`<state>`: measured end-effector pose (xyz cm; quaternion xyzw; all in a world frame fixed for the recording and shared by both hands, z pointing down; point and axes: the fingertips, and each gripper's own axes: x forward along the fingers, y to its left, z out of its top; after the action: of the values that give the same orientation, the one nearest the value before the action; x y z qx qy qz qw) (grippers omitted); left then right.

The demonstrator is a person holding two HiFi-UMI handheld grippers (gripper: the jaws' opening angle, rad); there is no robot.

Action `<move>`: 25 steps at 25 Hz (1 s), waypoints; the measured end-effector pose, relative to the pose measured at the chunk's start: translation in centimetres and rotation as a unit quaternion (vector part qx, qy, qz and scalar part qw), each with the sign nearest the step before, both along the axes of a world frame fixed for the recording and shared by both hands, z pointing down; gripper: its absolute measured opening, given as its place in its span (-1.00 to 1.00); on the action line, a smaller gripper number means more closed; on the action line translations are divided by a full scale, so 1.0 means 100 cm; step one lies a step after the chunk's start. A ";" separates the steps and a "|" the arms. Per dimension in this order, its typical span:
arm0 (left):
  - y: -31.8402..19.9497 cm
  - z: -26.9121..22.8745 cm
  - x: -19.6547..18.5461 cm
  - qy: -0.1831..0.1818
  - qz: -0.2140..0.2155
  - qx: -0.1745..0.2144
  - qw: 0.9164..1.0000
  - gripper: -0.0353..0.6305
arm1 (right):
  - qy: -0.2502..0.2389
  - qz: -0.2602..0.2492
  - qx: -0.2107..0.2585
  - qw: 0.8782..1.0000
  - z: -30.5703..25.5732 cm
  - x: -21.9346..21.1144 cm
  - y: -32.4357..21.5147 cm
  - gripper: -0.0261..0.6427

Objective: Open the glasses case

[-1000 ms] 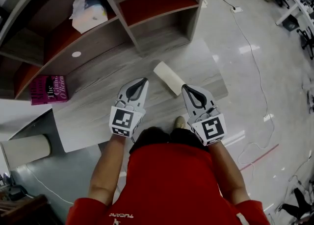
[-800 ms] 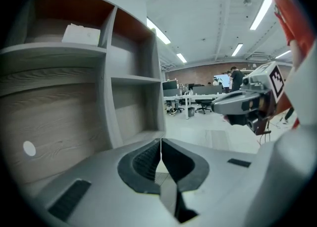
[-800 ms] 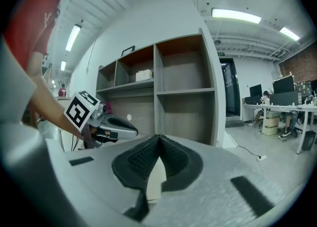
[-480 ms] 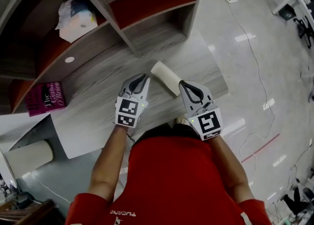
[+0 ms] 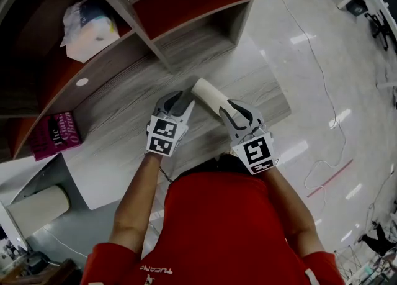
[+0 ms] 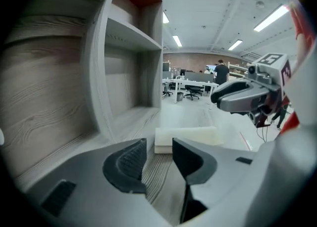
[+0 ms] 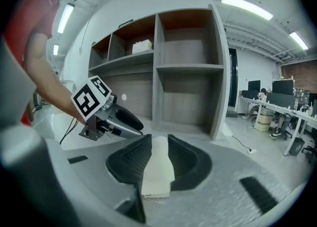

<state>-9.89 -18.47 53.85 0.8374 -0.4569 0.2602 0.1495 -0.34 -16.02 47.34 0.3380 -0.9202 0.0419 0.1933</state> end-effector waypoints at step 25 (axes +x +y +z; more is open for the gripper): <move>-0.011 0.044 0.021 0.002 0.092 -0.112 0.989 -0.34 | 0.130 -0.017 -0.102 0.986 0.086 0.019 0.007 0.01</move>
<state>-7.79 -19.52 58.24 0.8542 -0.3461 0.3207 0.2187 1.54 -15.33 55.89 0.3036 -0.8838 0.0879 0.3449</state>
